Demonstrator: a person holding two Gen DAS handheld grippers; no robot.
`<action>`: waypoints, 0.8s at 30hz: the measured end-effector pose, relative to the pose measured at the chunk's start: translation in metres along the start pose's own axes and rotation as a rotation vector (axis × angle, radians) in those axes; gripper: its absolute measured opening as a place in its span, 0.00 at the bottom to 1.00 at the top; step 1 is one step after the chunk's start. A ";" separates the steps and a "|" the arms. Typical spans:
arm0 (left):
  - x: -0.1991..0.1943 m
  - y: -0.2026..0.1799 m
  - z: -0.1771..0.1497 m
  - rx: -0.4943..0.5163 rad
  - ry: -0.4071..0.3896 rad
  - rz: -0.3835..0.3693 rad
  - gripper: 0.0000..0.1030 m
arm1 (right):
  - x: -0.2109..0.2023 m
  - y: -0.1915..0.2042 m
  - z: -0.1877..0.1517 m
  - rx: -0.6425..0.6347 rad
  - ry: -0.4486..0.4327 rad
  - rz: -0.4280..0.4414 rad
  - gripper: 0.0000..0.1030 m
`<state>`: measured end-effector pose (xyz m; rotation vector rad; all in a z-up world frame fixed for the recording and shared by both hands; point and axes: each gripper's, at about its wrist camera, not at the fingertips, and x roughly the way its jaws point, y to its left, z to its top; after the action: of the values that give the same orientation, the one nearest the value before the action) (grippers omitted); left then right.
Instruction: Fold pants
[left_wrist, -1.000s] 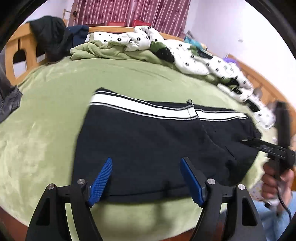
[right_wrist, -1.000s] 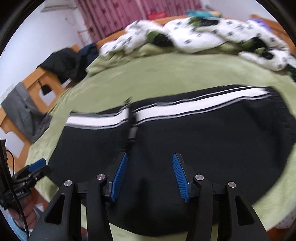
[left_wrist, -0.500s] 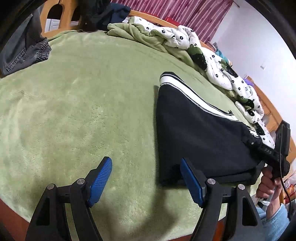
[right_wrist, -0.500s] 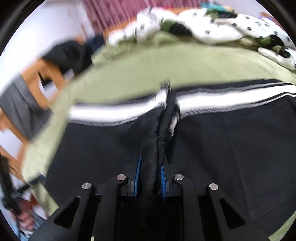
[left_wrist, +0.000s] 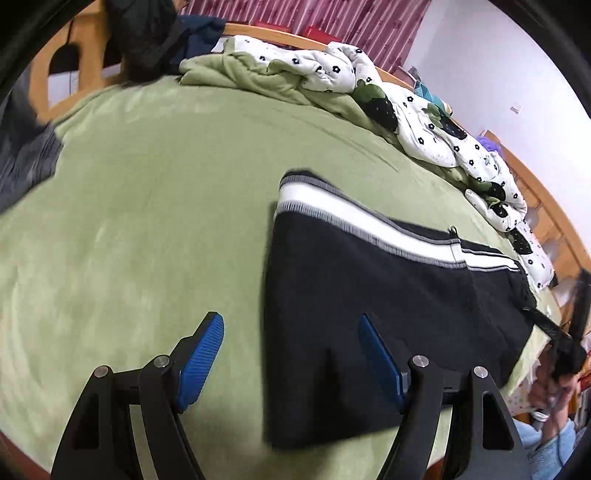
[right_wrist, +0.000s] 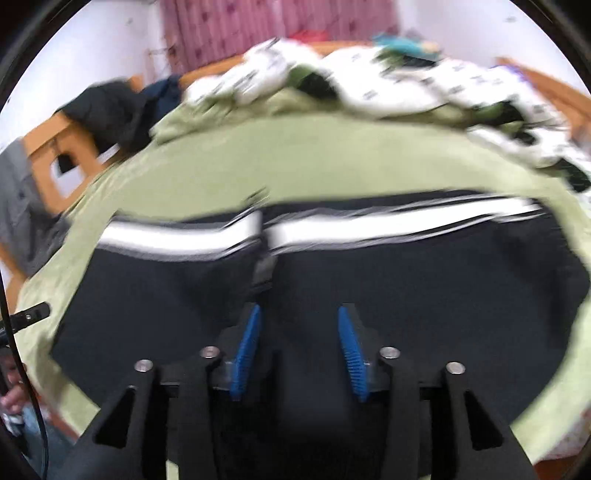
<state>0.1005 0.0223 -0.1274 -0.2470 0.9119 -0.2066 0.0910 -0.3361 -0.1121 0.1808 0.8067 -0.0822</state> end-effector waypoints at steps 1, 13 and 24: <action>0.004 -0.001 0.008 0.005 0.000 -0.001 0.70 | -0.009 -0.027 0.002 0.054 -0.021 -0.034 0.46; 0.064 0.015 0.045 -0.058 0.034 -0.050 0.70 | -0.020 -0.209 -0.017 0.416 0.010 -0.178 0.48; 0.113 0.028 0.045 -0.119 0.171 -0.259 0.44 | 0.047 -0.225 -0.001 0.452 0.041 -0.126 0.59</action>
<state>0.2058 0.0230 -0.1945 -0.4640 1.0628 -0.4190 0.0910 -0.5573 -0.1756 0.5592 0.8317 -0.3818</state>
